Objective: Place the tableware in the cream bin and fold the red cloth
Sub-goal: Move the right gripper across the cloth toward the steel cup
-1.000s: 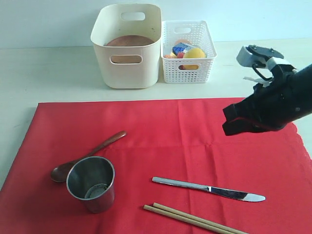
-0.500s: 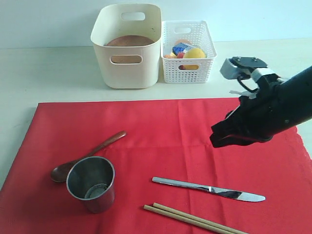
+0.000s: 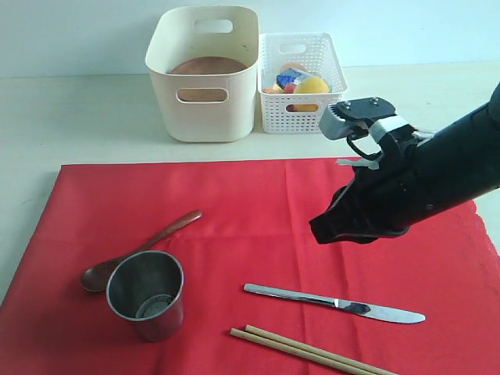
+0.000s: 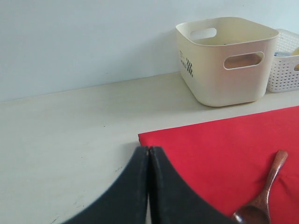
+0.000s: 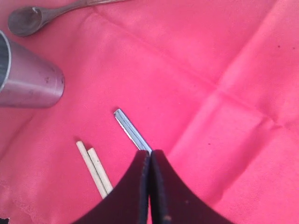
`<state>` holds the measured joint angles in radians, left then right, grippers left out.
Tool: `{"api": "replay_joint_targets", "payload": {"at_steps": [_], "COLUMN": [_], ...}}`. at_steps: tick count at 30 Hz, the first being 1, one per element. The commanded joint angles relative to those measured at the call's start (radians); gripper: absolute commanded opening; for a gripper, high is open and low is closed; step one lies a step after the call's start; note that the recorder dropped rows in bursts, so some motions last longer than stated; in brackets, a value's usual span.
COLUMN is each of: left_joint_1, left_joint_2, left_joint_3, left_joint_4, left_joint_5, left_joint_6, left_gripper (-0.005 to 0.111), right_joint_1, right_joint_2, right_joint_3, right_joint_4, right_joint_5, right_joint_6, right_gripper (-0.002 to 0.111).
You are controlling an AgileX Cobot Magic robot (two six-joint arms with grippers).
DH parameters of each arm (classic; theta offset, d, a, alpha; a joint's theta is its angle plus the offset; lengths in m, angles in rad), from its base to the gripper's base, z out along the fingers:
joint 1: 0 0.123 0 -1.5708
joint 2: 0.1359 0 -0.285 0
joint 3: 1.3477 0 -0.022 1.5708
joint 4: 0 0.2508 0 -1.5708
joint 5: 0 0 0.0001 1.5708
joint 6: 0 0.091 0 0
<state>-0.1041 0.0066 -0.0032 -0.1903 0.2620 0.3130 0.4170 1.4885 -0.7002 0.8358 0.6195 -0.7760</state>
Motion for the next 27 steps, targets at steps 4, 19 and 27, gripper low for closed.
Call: {"api": "replay_joint_targets", "payload": {"at_steps": [4, 19, 27], "left_joint_1": [0.001, 0.001, 0.001], "left_joint_2": [-0.007, -0.007, -0.007], "left_joint_3": [0.003, 0.003, 0.003], "left_joint_4": [0.000, 0.000, 0.000], "left_joint_5": [-0.002, -0.002, -0.002], "left_joint_6": [0.000, 0.000, 0.000], "left_gripper": [0.002, 0.002, 0.002], "right_joint_1": [0.002, 0.002, 0.002], "right_joint_2": [-0.009, -0.009, -0.009], "right_joint_3": [0.006, 0.115, 0.115], "right_joint_4": [-0.001, -0.032, -0.024], "right_joint_5": [-0.039, -0.077, -0.077], "right_joint_6": [0.002, 0.016, 0.018], "right_gripper": [0.000, 0.000, 0.000]}}
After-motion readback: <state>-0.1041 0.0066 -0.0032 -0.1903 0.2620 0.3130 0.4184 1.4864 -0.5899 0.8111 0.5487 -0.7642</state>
